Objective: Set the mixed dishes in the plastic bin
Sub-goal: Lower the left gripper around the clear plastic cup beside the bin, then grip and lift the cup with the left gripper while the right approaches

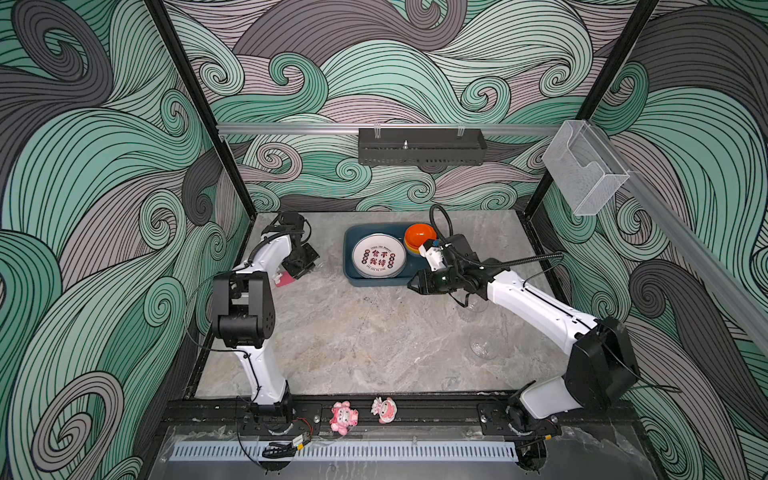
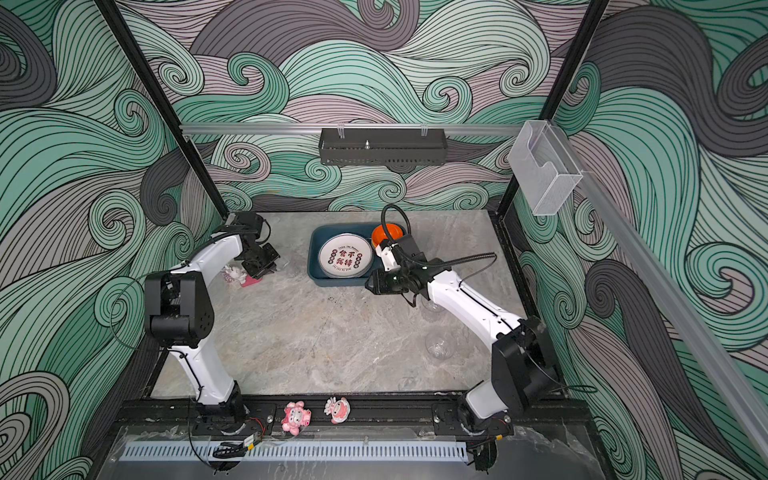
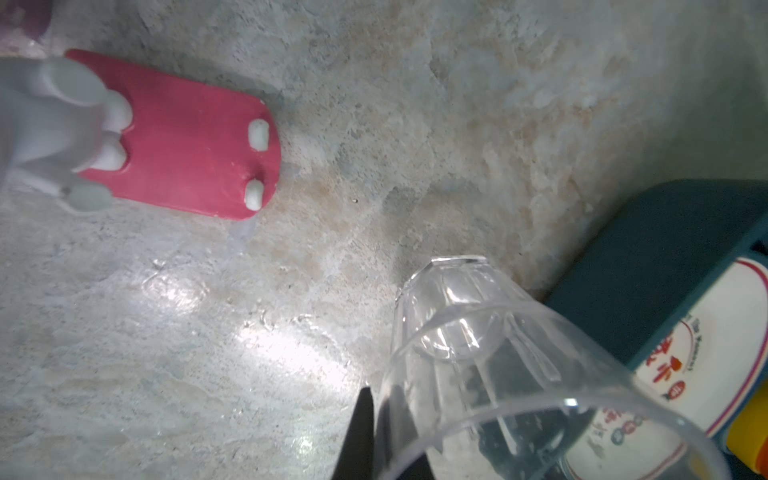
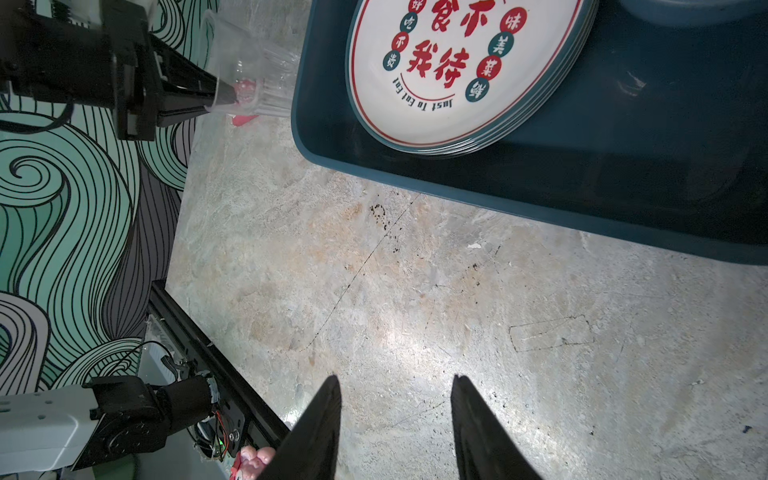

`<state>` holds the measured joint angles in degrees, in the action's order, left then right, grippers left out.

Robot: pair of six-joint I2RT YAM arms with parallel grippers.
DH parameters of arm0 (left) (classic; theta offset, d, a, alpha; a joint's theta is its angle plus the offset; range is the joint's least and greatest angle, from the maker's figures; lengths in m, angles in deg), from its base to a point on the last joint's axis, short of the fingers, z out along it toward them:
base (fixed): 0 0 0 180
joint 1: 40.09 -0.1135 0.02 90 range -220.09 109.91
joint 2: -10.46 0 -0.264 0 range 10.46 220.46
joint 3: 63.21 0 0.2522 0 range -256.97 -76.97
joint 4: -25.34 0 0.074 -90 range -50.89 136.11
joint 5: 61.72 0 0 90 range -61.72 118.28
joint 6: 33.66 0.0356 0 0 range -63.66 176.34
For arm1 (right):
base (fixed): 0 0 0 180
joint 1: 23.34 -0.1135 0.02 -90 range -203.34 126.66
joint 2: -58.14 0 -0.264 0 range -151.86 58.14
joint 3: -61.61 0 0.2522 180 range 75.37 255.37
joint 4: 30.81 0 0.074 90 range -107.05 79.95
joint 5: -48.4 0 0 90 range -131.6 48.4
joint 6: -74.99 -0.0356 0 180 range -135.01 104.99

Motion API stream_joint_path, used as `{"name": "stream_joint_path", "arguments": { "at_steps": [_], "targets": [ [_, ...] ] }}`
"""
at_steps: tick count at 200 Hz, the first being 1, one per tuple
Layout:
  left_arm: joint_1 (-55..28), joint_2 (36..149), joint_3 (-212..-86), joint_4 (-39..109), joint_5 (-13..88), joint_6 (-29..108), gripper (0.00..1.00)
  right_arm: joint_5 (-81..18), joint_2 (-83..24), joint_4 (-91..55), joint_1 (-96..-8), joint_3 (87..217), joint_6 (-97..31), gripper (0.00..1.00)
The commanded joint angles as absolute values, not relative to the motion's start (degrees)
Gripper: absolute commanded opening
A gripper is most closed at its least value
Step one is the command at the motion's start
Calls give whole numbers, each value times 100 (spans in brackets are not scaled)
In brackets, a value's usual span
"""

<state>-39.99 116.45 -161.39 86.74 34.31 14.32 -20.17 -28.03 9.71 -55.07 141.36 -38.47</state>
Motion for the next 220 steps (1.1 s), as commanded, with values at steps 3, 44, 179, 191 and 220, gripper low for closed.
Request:
{"name": "stream_joint_path", "arguments": {
  "at_steps": [3, 44, 179, 191, 220],
  "targets": [
    [-4027, 11159, -16066, 8875, 3677, 1629, 0, -2163, -2703, 990, -5535, 14161, -3929, 45],
    [-4018, 10665, -15771, 8935, 4119, 1875, 0, -2295, -2703, 1180, -5542, 14358, -3977, 44],
    [-3378, 9468, -14967, 9398, 4851, 2470, 0, -2272, -2612, 1768, -5543, 15056, -3935, 43],
    [-3224, 9424, -14967, 9446, 4832, 2470, 0, -2223, -2627, 1826, -5567, 15105, -3944, 43],
    [-2808, 9413, -15007, 9487, 4740, 2478, 0, -2103, -2671, 1965, -5620, 15240, -3927, 43]
  ]
}}
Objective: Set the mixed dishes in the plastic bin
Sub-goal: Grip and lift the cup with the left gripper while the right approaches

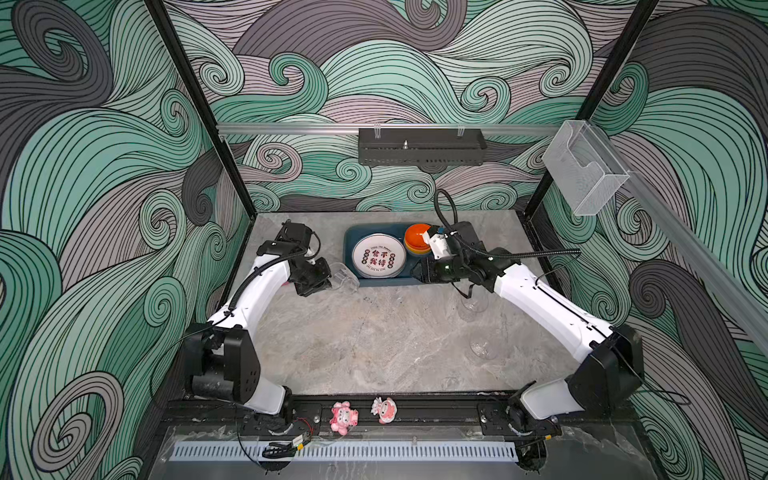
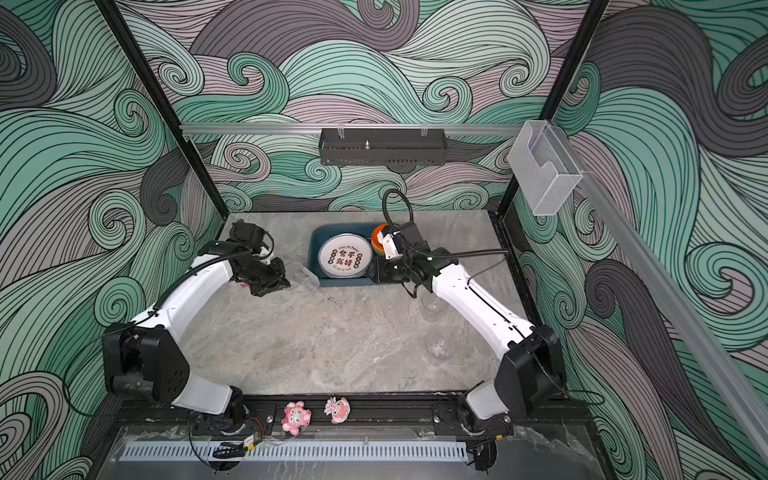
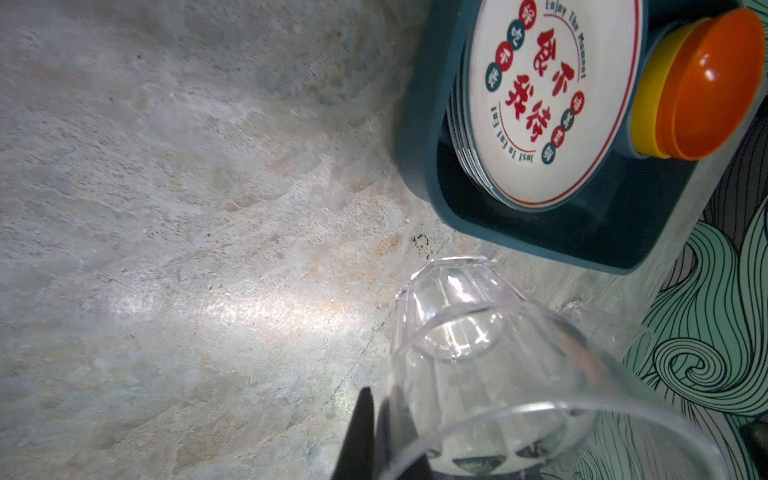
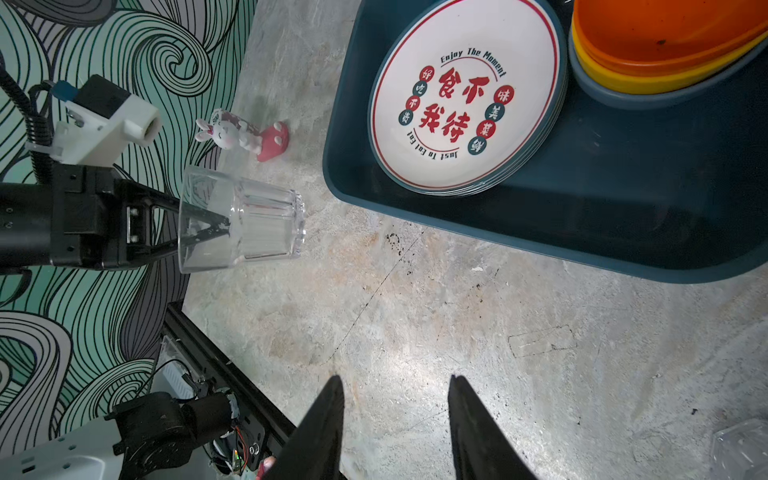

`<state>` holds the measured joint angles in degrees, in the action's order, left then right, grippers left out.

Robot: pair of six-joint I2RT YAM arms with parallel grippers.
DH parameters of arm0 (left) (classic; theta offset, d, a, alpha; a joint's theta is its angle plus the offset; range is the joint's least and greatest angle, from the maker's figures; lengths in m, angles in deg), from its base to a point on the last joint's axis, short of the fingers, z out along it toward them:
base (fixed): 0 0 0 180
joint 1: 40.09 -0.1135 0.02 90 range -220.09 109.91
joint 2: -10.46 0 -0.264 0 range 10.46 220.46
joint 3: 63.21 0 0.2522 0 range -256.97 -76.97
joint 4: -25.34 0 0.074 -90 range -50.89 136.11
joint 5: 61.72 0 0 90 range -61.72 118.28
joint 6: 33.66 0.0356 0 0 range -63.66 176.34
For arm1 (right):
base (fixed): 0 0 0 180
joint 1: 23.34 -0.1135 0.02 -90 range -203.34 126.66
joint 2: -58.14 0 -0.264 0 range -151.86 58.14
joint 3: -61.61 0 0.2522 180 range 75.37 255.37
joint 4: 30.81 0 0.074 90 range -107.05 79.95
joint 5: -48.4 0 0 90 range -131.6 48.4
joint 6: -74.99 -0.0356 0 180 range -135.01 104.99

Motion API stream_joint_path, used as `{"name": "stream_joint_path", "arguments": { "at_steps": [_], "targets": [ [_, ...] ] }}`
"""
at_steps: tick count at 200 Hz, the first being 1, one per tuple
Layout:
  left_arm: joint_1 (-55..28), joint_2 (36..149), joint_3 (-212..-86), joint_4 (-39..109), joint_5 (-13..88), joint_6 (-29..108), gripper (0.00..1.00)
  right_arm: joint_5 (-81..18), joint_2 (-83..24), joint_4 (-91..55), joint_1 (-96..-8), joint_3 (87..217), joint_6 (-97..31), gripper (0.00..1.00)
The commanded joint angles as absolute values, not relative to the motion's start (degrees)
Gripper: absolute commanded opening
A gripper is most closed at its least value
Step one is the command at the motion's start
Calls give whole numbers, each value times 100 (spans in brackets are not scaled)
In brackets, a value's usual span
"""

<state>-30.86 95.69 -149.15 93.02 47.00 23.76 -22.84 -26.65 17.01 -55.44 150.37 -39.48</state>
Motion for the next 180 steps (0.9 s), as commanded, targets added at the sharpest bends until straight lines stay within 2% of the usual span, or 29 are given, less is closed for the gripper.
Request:
{"name": "stream_joint_path", "arguments": {
  "at_steps": [1, 89, 180],
  "targets": [
    [-2793, 9418, -15008, 9485, 4742, 2479, 0, -2099, -2678, 1980, -5621, 15242, -3931, 43],
    [-1799, 9772, -15427, 9624, 4368, 2467, 0, -1665, -2954, 2254, -5905, 15615, -3988, 43],
    [-1252, 10050, -15788, 9765, 4078, 2479, 0, -1726, -3450, 2504, -6271, 16190, -4040, 44]
  ]
}}
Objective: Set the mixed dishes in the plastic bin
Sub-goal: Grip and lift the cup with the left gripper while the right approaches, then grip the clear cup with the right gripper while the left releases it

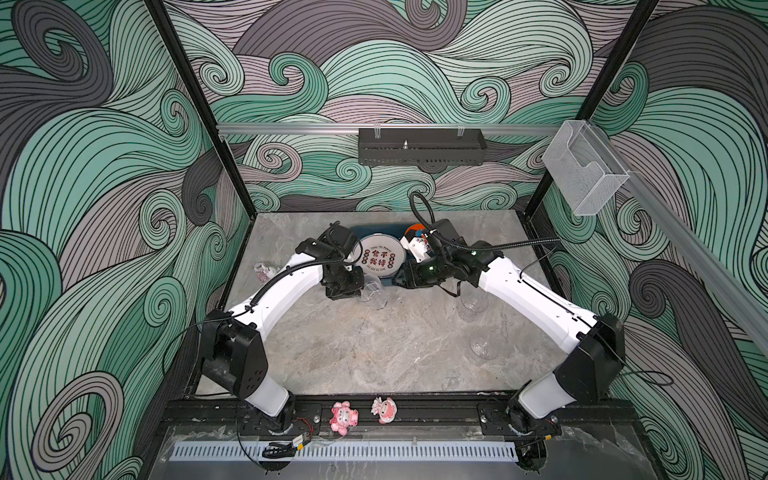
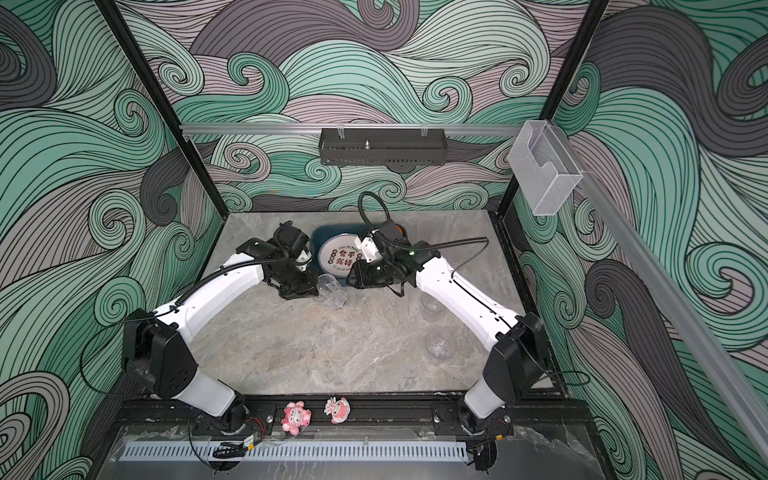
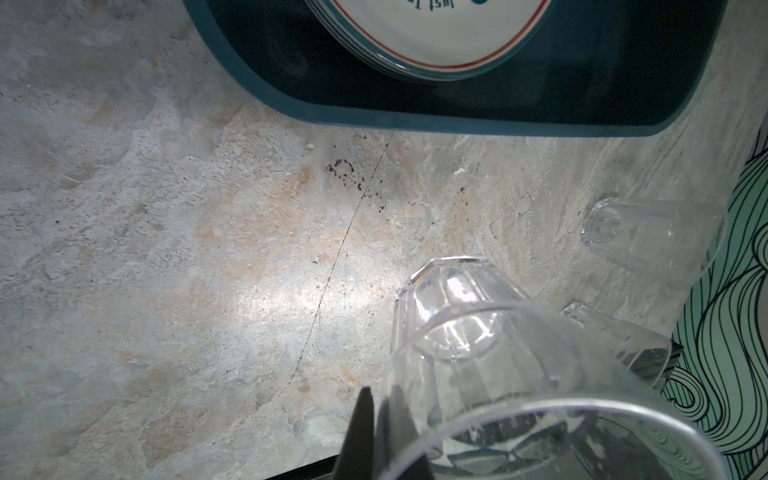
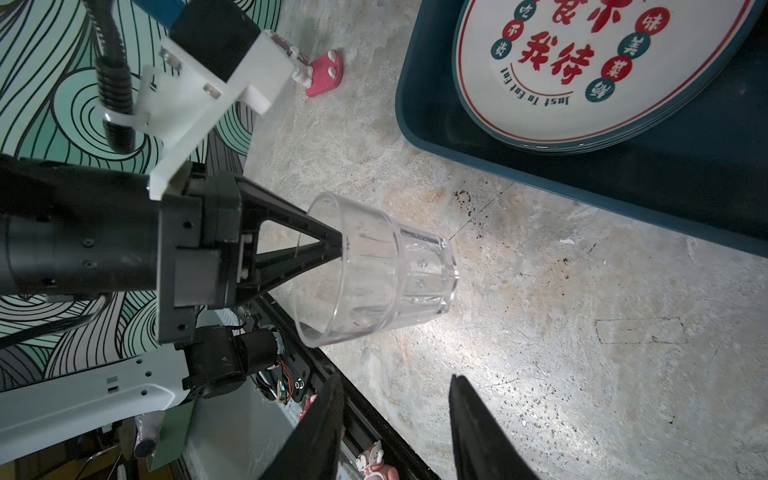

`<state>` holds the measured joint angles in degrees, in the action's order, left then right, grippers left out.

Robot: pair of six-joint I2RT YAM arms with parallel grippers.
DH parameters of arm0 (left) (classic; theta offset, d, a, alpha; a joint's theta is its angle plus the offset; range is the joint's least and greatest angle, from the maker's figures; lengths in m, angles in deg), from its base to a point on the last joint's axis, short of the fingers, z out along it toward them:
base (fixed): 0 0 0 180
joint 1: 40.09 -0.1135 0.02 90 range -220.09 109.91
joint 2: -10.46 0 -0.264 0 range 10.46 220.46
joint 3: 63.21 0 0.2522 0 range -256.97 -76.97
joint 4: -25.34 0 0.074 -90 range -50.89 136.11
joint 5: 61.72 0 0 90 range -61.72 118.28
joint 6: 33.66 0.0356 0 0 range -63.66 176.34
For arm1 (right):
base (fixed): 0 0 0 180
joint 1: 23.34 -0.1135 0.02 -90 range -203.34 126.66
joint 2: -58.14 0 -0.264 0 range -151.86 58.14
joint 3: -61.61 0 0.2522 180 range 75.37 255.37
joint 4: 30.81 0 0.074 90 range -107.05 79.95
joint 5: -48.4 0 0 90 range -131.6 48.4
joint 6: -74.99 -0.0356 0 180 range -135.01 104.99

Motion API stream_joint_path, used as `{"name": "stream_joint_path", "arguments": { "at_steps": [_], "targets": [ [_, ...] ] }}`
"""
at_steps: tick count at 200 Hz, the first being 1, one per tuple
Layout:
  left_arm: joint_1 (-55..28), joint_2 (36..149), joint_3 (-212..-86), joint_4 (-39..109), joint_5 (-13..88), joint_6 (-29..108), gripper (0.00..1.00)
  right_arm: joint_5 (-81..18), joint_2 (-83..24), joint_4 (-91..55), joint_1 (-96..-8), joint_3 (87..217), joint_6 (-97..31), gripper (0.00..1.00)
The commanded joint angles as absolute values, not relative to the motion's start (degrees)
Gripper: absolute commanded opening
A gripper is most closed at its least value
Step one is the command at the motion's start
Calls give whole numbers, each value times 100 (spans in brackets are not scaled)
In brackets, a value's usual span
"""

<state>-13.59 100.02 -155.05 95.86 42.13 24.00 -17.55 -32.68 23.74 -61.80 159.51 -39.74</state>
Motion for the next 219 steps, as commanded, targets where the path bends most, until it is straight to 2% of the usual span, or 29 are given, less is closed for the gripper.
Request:
{"name": "stream_joint_path", "arguments": {
  "at_steps": [1, 112, 219],
  "targets": [
    [-1246, 10056, -15794, 9769, 4077, 2479, 0, -1726, -3454, 2509, -6275, 16196, -4040, 44],
    [-926, 10160, -16014, 9877, 3877, 2452, 0, -1929, -4140, 2900, -6491, 16787, -3986, 42],
    [-753, 10336, -16472, 10013, 3889, 2417, 0, -2388, -4524, 3332, -6509, 17024, -3879, 31]
  ]
}}
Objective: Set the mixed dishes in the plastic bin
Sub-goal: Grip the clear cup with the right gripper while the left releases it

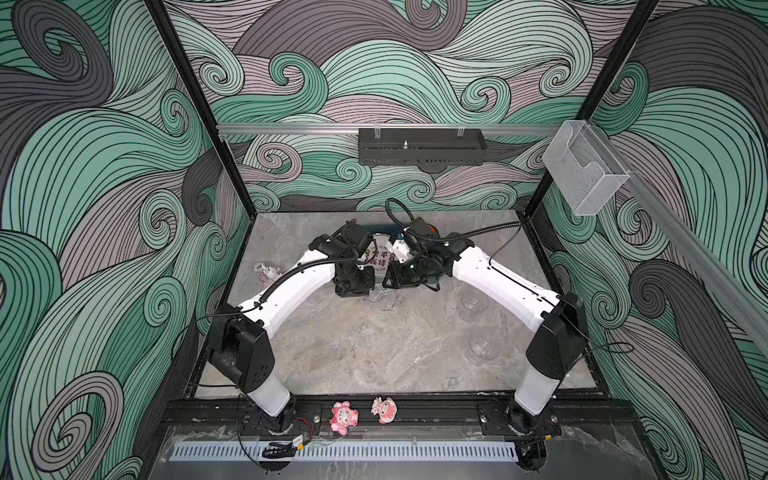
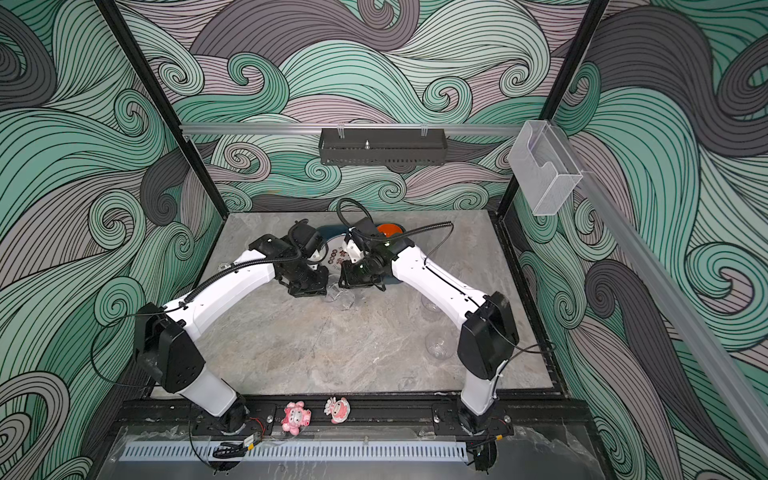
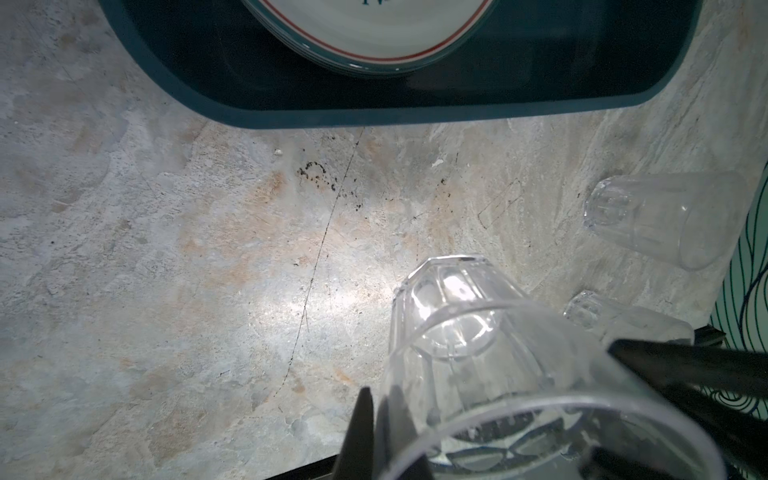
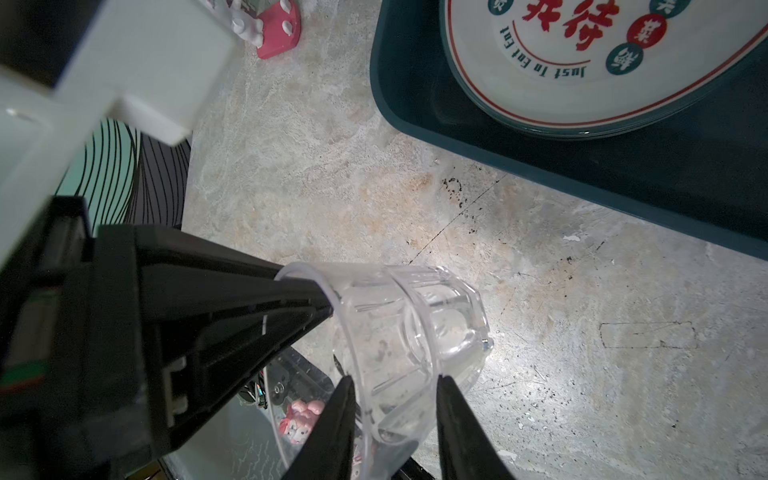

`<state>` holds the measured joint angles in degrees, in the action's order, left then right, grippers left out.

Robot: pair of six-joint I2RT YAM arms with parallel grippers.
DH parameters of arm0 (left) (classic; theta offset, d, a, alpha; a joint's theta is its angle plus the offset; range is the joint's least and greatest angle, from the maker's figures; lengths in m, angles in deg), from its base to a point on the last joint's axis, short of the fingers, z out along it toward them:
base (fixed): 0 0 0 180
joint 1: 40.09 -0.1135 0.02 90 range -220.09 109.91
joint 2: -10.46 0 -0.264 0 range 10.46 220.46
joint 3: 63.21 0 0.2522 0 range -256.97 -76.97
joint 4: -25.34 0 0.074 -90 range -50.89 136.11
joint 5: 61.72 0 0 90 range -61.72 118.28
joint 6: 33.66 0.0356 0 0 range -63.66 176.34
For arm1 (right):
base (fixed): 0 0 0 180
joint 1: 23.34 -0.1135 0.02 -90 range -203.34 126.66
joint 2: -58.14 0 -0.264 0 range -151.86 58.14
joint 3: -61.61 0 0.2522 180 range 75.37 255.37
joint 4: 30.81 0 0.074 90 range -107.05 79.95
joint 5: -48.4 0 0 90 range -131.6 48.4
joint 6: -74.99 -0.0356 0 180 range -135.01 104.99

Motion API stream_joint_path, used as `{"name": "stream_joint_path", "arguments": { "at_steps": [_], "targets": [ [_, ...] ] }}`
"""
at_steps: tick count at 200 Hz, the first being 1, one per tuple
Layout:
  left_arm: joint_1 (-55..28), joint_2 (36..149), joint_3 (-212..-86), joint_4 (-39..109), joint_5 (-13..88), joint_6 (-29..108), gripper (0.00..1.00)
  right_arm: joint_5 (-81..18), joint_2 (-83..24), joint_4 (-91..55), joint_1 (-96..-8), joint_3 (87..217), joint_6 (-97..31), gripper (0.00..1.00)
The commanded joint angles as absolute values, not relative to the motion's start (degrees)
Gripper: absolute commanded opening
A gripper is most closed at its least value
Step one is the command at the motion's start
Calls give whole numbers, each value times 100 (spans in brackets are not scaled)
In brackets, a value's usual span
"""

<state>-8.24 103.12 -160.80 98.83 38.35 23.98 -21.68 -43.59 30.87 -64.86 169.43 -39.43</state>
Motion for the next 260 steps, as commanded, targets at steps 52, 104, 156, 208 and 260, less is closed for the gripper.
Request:
{"name": "stream_joint_path", "arguments": {
  "at_steps": [52, 104, 156, 208, 260],
  "targets": [
    [-679, 10324, -16647, 10061, 3874, 2338, 2, -2797, -4507, 3485, -6500, 17003, -3805, 19],
    [-669, 10287, -16863, 10126, 3901, 2285, 6, -3093, -4426, 3478, -6491, 16924, -3803, 10],
    [-669, 10158, -16952, 10087, 3985, 2198, 10, -3220, -4339, 3477, -6474, 16853, -3800, 3],
    [-669, 10042, -16992, 10062, 4017, 2135, 18, -3384, -4217, 3477, -6422, 16775, -3801, 0],
    [-669, 9900, -16906, 10020, 3989, 2109, 23, -3506, -4051, 3456, -6305, 16686, -3784, 0]
  ]
}}
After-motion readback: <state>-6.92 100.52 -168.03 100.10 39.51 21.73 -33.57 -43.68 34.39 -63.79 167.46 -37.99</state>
